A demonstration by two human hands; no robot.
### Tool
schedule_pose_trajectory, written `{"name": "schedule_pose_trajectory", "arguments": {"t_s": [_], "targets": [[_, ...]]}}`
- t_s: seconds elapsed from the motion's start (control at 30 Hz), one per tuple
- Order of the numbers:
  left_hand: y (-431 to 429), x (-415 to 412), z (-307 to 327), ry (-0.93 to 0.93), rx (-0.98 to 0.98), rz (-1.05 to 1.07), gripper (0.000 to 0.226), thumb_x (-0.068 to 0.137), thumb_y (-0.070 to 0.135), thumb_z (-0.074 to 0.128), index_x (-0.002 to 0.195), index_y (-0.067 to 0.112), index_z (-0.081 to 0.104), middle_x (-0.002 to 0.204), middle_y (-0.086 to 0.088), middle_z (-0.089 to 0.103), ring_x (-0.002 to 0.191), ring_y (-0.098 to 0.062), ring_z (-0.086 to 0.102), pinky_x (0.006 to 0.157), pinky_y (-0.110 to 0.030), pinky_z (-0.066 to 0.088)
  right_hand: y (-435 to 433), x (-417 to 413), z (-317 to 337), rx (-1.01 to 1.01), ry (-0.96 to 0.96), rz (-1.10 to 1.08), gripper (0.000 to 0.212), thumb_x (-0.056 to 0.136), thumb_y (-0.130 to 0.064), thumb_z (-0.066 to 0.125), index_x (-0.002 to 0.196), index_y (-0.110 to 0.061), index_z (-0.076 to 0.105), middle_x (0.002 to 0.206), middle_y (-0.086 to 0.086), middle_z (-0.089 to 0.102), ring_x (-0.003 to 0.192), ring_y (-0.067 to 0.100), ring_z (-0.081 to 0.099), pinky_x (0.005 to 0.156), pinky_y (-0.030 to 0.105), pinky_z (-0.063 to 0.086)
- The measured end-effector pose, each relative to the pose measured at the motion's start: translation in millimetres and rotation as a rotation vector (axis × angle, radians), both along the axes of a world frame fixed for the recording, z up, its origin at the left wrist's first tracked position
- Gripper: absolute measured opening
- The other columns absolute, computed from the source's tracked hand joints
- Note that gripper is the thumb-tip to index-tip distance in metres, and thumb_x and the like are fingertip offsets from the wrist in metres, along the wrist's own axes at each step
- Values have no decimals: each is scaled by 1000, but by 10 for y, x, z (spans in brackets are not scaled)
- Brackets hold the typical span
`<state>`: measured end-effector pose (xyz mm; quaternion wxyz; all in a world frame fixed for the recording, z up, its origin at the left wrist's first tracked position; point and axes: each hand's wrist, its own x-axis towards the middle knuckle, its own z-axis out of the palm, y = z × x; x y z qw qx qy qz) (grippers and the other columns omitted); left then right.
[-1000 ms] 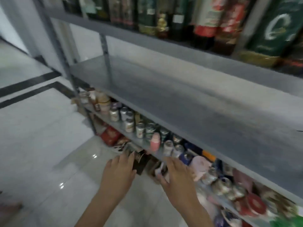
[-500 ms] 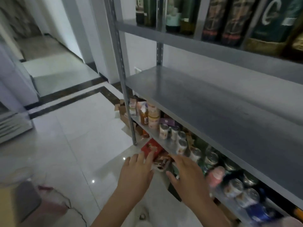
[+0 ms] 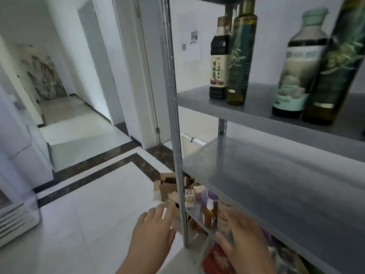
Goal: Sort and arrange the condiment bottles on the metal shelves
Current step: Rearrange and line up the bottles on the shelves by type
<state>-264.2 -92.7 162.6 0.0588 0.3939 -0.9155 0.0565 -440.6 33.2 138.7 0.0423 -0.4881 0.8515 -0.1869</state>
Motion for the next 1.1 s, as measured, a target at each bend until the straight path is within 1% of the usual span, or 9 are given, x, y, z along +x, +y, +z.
{"name": "schedule_pose_trajectory", "arguments": {"t_s": [0.1,0.17,0.23,0.37,0.7,0.83,0.9,1.0,1.1], "targets": [[-605,-73,138,67,16,-124,58,93,43,49,145,29,27,138,7,42,126,-16,45,103,-31,37,-529,75,61,-98,91,-78,58,60,-45,72,111,-27,52,97,0,70,82,21,70,67,37,57],[-1050,-117,145,107,-12,-199,55,99,41,36,148,29,13,146,7,32,134,-16,34,110,-30,28,-856,164,176,-118,98,-143,47,79,-43,58,122,-29,45,116,-3,63,102,22,64,85,36,50],[-1462,-161,195,100,-37,-291,56,99,40,36,148,28,12,148,5,31,134,-16,34,111,-31,28,-1136,237,277,-143,71,-233,49,89,-43,53,135,-31,38,137,-9,46,124,16,47,99,31,36],[-2127,-352,369,71,-37,-470,56,100,42,33,149,27,10,147,3,30,134,-18,32,110,-32,28,-1506,326,561,-206,68,-392,56,93,-48,45,143,-36,23,147,-15,31,133,9,31,107,24,25],[-2501,-1262,825,264,31,-816,54,99,41,36,147,26,17,148,2,33,132,-18,36,108,-32,31,-1644,69,1368,-291,258,-716,53,89,-39,54,139,-28,38,142,-3,43,131,16,37,102,36,37],[-2639,-1577,1231,472,44,-872,47,97,37,43,141,25,33,139,0,45,120,-19,49,99,-34,43,-1780,-250,1693,-352,342,-821,61,90,-43,53,144,-25,32,146,0,40,133,19,35,100,36,37],[-2672,-1765,1437,598,145,-882,47,96,34,48,140,24,37,136,-1,48,112,-21,55,93,-38,48,-1866,-483,1841,-425,283,-806,71,87,-45,59,146,-24,26,147,-2,38,135,19,35,101,39,37],[-2726,-2215,1708,754,507,-803,61,91,30,60,145,24,32,141,-1,44,123,-22,50,101,-41,44,-2014,-898,2039,-549,90,-762,92,76,-42,74,148,-22,21,144,-1,44,129,19,44,101,41,42],[-2778,-2672,1895,724,750,-751,82,83,33,71,148,19,24,146,-2,40,130,-20,44,107,-40,38,-2141,-1226,2165,-566,-38,-766,88,72,-33,79,144,-19,29,137,2,51,120,21,52,91,33,43]]}}
